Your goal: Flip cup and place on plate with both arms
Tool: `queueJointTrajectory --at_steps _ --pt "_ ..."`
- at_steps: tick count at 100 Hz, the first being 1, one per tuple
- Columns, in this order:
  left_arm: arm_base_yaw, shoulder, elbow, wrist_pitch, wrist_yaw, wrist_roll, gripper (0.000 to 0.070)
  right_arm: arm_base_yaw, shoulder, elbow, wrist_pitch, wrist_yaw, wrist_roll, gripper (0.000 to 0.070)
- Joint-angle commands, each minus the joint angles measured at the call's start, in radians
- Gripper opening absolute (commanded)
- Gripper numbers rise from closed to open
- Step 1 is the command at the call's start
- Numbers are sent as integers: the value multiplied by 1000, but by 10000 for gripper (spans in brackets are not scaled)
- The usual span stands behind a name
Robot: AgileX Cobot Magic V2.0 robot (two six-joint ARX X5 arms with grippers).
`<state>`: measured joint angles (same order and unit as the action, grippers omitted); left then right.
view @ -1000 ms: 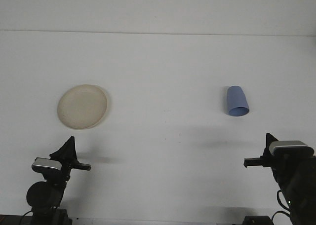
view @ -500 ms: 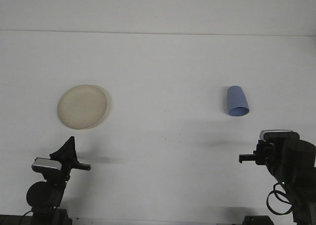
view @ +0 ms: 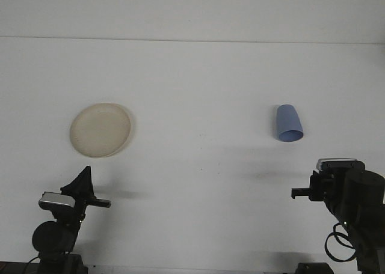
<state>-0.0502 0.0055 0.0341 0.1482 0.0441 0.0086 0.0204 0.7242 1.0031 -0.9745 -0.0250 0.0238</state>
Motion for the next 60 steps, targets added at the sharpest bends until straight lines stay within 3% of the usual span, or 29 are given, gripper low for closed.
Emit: queueJointTrajectory --at_steps 1,18,23,60 --pt "0 -2 -20 11 1 -1 11 1 3 19 9 0 13 311" --pt "0 -2 -20 11 1 -1 11 1 3 19 9 0 13 502" --pt "0 -2 -20 11 1 -1 12 1 3 19 9 0 13 531" --pt "0 -2 -20 10 1 -1 11 -1 23 17 87 1 14 538"
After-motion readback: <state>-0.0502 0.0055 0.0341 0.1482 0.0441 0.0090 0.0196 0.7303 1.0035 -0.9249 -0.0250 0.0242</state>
